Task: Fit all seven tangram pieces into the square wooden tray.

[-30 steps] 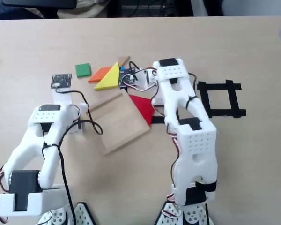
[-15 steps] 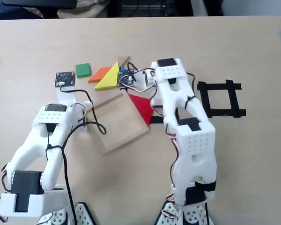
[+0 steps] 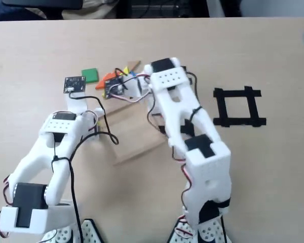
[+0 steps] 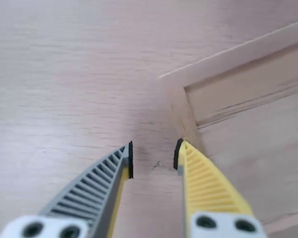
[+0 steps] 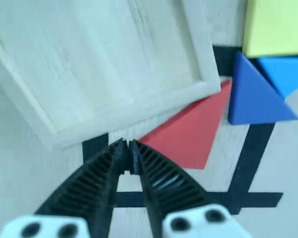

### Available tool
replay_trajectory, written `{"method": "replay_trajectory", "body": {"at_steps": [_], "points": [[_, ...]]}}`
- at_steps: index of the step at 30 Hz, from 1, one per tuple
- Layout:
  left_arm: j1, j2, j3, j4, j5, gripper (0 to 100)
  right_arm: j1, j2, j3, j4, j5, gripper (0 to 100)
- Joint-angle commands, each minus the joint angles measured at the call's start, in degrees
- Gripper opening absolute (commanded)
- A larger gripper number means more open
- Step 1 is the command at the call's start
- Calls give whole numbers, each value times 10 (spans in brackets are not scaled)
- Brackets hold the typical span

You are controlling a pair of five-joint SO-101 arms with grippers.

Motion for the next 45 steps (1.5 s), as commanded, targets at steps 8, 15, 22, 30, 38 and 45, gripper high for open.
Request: {"method": "replay_trajectory", "body": {"at_steps": [8, 15, 22, 30, 38, 45], "points": [[4, 11, -29, 18, 4, 166, 35, -107, -7, -43, -21, 11], [4, 11, -28, 18, 4, 166, 142, -13, 79, -316, -21, 11], [7, 12, -28, 18, 4, 166, 162, 70, 70, -361, -19, 11], [7, 12, -28, 18, 4, 166, 174, 189, -70, -360, 27, 11], [7, 13, -28, 18, 4, 166, 134, 262, -188, -287, 21, 11], [7, 13, -28, 18, 4, 166, 119, 265, -298, -73, 45, 11]]}}
